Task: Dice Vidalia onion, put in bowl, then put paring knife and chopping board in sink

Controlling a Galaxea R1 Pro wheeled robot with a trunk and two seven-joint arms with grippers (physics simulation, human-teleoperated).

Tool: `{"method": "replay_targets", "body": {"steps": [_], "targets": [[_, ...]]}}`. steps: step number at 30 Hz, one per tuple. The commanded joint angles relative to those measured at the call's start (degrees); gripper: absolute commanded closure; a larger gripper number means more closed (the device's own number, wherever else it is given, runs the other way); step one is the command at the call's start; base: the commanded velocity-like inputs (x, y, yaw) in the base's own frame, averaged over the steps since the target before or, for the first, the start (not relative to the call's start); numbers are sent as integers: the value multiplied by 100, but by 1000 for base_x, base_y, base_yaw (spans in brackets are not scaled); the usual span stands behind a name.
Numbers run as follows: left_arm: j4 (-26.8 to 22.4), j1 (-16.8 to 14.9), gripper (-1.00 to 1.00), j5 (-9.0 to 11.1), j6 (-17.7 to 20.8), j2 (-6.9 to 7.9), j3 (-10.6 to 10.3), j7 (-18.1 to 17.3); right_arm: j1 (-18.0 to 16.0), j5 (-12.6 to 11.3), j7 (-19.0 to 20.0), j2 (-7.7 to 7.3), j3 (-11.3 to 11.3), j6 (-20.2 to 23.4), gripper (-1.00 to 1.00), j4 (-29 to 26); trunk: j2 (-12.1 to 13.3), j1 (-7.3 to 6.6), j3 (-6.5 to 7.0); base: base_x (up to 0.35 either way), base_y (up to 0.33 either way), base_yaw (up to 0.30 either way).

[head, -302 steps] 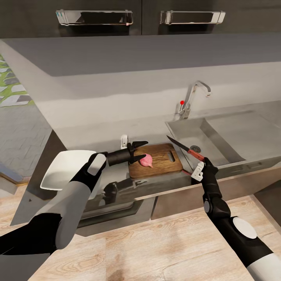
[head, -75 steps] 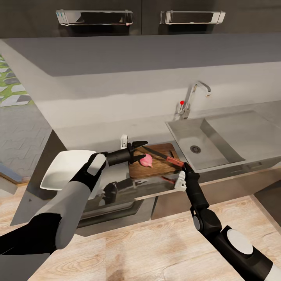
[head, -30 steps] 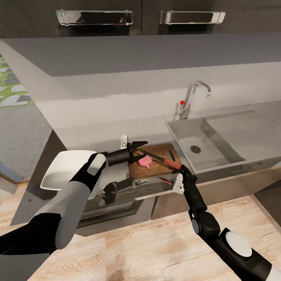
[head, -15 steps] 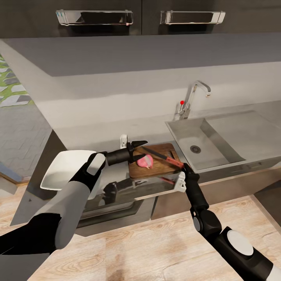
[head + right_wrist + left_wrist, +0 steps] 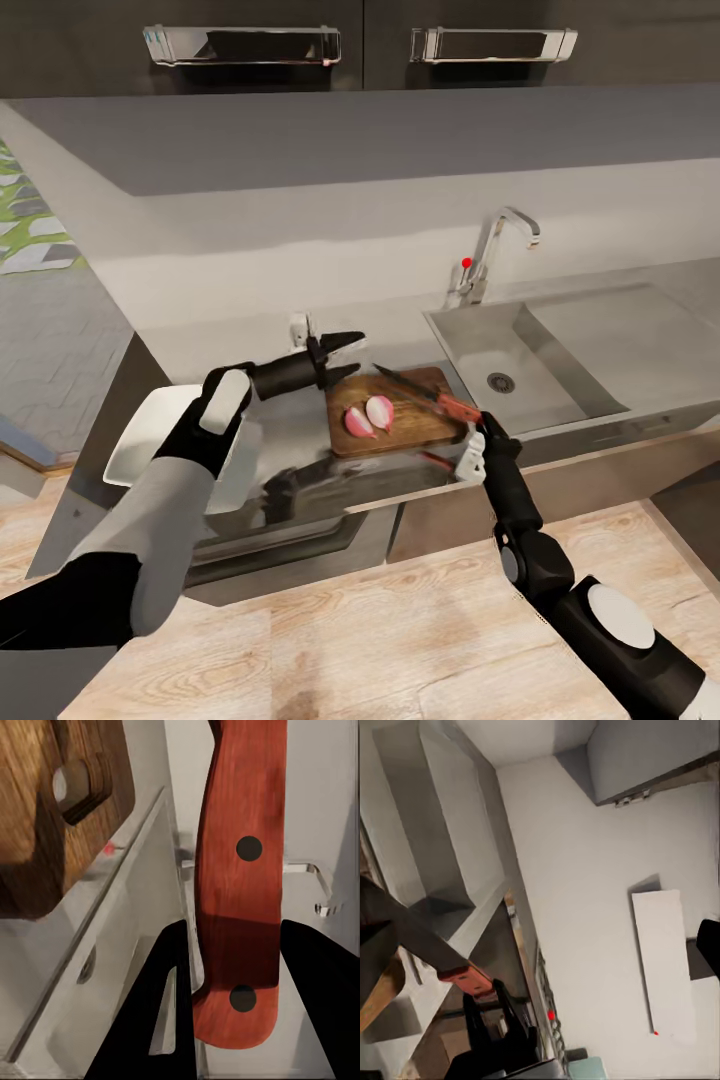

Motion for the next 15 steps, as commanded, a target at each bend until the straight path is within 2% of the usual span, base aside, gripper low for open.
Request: {"method": "replay_targets", "body": {"steps": [1, 6, 10, 11, 12, 15], "targets": [[-104, -4, -100, -28, 37, 21, 4, -17, -8, 34, -10, -4, -16, 49, 100, -2, -9, 4, -10, 0, 0, 0], [-417, -4, -100, -17, 101, 146, 11, -9, -7, 34, -8, 3, -211, 32, 100, -2, -9, 4, -10, 0, 0, 0], [-509, -4, -100, -15, 117, 324, 14, -8, -7, 34, 5, 11, -625, 14, 100, -8, -9, 4, -10, 0, 0, 0], [-521, -4, -100, -14, 119, 385, 14, -7, -8, 34, 13, 16, -772, 8, 100, -9, -9, 4, -10, 0, 0, 0], [-566, -4, -100, -10, 122, 508, 13, -7, -8, 32, 22, 29, -1015, -17, 100, -10, -9, 4, -10, 0, 0, 0], [-668, -4, -100, -11, 122, 564, -1, -1, -6, 11, 30, 41, -1198, -51, 100, -10, -9, 4, -10, 0, 0, 0]]}}
